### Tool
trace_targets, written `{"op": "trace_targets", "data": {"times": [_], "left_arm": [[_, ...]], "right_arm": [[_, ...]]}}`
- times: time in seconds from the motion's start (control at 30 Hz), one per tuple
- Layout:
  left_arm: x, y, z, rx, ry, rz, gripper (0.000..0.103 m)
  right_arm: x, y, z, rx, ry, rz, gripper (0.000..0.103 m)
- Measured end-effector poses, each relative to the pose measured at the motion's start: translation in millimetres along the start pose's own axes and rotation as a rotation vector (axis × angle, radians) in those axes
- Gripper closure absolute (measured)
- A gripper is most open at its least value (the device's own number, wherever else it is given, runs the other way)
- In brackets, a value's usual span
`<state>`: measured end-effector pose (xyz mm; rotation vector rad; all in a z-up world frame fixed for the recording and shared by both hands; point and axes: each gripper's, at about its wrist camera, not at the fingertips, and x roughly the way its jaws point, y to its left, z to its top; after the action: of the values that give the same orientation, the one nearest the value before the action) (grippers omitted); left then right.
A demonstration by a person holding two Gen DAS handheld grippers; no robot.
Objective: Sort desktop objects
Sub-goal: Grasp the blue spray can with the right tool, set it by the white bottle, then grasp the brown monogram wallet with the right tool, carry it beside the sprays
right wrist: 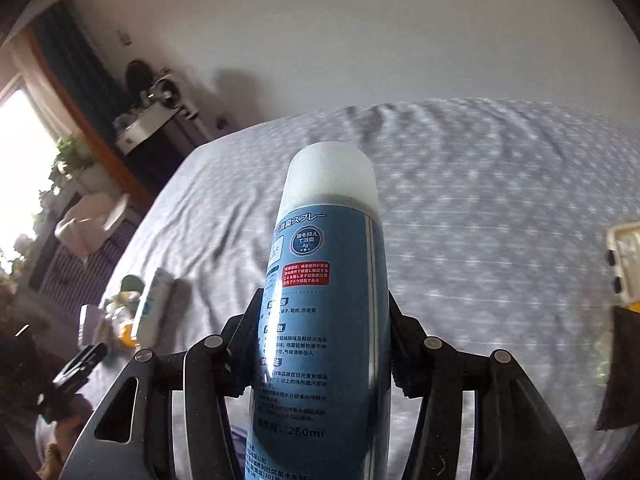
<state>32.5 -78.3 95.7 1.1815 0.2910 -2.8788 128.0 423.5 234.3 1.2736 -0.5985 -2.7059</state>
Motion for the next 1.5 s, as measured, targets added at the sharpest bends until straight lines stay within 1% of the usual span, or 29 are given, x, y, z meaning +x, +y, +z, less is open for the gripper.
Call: {"op": "trace_targets", "data": {"times": [0.1, 0.13, 0.23, 0.3, 0.4, 0.53, 0.67, 0.73, 0.8, 0.83, 0.87, 0.93, 0.97, 1.0, 1.03, 1.1, 1.13, 1.17, 1.23, 1.3, 1.33, 1.43, 1.5], "left_arm": [[-8, 11, 1, -0.041, -0.036, 0.031, 0.000], [-10, 16, 1, -0.062, -0.042, 0.042, 0.000], [-11, 32, 0, -0.126, -0.042, 0.068, 0.000], [-9, 41, -1, -0.157, -0.029, 0.083, 0.000], [-5, 50, -3, -0.198, -0.013, 0.087, 0.000], [-3, 56, -5, -0.215, -0.007, 0.098, 0.000], [0, 56, -7, -0.208, 0.001, 0.111, 0.000], [2, 55, -7, -0.205, 0.007, 0.114, 0.000], [3, 54, -8, -0.197, 0.013, 0.119, 0.000], [4, 53, -8, -0.193, 0.017, 0.122, 0.000], [4, 52, -8, -0.187, 0.020, 0.123, 0.000], [5, 51, -9, -0.180, 0.024, 0.126, 0.000], [5, 50, -8, -0.179, 0.025, 0.130, 0.000], [5, 50, -9, -0.178, 0.024, 0.134, 0.000], [4, 50, -9, -0.179, 0.022, 0.136, 0.000], [2, 50, -9, -0.178, 0.015, 0.141, 0.000], [1, 49, -9, -0.177, 0.011, 0.144, 0.000], [1, 48, -8, -0.174, 0.007, 0.146, 0.000], [-2, 47, -8, -0.168, -0.001, 0.150, 0.000], [-5, 44, -8, -0.157, -0.007, 0.150, 0.000], [-5, 42, -8, -0.151, -0.008, 0.149, 0.000], [-9, 37, -8, -0.132, -0.015, 0.138, 0.000], [-9, 32, -7, -0.117, -0.020, 0.131, 0.000]], "right_arm": [[39, 68, 4, -0.044, 0.070, 0.112, 0.052], [51, 88, 4, -0.065, 0.088, 0.133, 0.052], [102, 155, 1, -0.090, 0.167, 0.223, 0.052], [130, 195, -6, -0.122, 0.208, 0.252, 0.052], [166, 257, -21, -0.224, 0.257, 0.297, 0.052], [206, 308, -27, -0.256, 0.295, 0.344, 0.052], [240, 341, -27, -0.330, 0.285, 0.322, 0.052], [258, 347, -29, -0.352, 0.300, 0.285, 0.051], [273, 344, -32, -0.395, 0.316, 0.231, 0.050], [274, 344, -32, -0.435, 0.295, 0.196, 0.045], [271, 345, -33, -0.482, 0.251, 0.164, 0.042], [247, 339, -29, -0.559, 0.120, 0.098, 0.023], [231, 334, -26, -0.574, 0.064, 0.063, 0.019], [217, 330, -21, -0.572, 0.021, 0.058, 0.017], [200, 321, -17, -0.559, -0.005, 0.083, 0.017], [162, 296, -9, -0.516, -0.014, 0.154, 0.017], [148, 281, -7, -0.490, -0.008, 0.171, 0.017], [131, 259, -9, -0.460, 0.003, 0.178, 0.017], [99, 212, -21, -0.382, 0.014, 0.163, 0.017], [67, 153, -38, -0.276, 0.015, 0.140, 0.017], [51, 122, -48, -0.225, 0.012, 0.109, 0.017], [-7, 21, -82, -0.061, -0.046, -0.087, 0.017], [-50, -46, -106, 0.091, -0.088, -0.198, 0.017]]}}
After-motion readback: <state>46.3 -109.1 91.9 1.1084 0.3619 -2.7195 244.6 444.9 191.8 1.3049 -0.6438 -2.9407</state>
